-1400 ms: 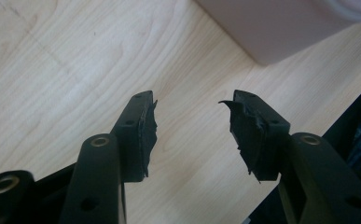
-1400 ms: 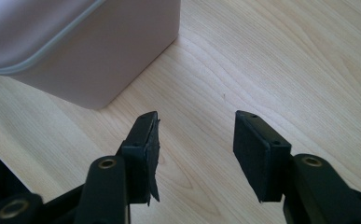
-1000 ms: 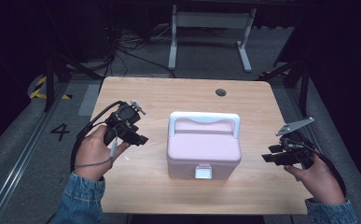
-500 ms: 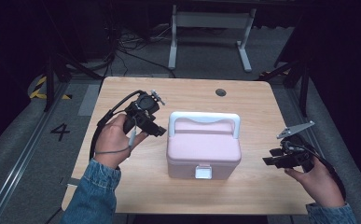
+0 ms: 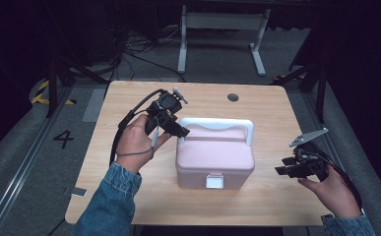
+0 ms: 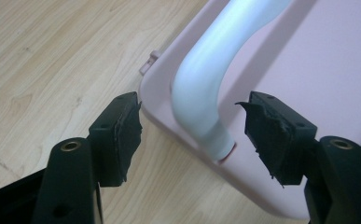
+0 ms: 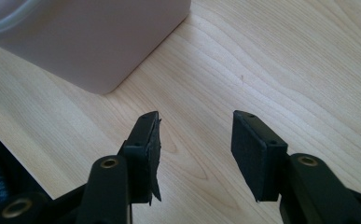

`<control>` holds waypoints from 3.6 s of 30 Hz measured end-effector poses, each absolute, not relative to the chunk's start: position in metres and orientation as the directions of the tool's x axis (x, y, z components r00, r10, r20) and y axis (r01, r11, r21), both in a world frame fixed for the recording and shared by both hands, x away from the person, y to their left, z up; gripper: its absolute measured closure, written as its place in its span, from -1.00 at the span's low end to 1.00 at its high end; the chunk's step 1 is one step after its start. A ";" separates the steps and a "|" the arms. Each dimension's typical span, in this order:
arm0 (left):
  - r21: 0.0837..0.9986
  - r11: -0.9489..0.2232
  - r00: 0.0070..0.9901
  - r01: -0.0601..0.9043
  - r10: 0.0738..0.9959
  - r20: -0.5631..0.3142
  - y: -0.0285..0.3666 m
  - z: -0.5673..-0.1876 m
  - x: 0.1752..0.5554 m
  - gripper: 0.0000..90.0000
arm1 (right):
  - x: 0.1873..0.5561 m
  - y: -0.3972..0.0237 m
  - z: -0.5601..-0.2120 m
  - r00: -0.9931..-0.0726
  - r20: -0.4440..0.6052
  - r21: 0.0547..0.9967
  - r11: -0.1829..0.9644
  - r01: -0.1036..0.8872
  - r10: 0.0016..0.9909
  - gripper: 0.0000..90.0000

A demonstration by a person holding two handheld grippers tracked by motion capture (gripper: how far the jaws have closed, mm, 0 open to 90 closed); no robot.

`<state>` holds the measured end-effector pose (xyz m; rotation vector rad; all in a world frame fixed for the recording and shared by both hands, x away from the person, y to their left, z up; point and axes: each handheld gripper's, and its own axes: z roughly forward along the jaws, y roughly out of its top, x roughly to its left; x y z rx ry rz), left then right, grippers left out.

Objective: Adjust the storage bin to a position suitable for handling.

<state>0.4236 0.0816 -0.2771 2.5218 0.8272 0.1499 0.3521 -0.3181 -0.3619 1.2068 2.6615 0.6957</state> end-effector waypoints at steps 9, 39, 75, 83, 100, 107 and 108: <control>0.439 -0.749 0.822 0.497 0.568 0.038 0.059 -0.285 0.425 0.05 | 0.352 -0.317 -0.364 -0.683 0.066 0.453 0.588 0.670 0.727 0.22; 0.496 -0.709 0.815 0.502 0.580 0.004 0.068 -0.248 0.422 0.48 | 0.348 -0.307 -0.358 -0.726 0.075 0.516 0.596 0.615 0.684 0.43; 0.507 -0.684 0.804 0.525 0.594 -0.033 0.074 -0.242 0.438 0.47 | 0.343 -0.249 -0.323 -0.821 0.085 0.738 0.518 0.433 0.564 1.00; 0.512 -0.702 0.826 0.495 0.563 -0.026 0.076 -0.242 0.430 0.07 | 0.345 -0.252 -0.322 -0.812 0.102 0.755 0.487 0.440 0.575 1.00; 0.434 -0.733 0.800 0.523 0.598 0.046 0.123 -0.248 0.391 -0.09 | 0.348 -0.249 -0.315 -0.812 0.059 0.764 0.497 0.411 0.580 1.00; 0.421 -0.756 0.819 0.501 0.571 0.049 0.130 -0.262 0.381 -0.10 | 0.350 -0.250 -0.309 -0.807 0.062 0.784 0.472 0.403 0.587 1.00; 0.423 -0.760 0.825 0.493 0.562 0.048 0.130 -0.264 0.379 -0.10 | 0.350 -0.250 -0.309 -0.807 0.064 0.787 0.468 0.403 0.587 1.00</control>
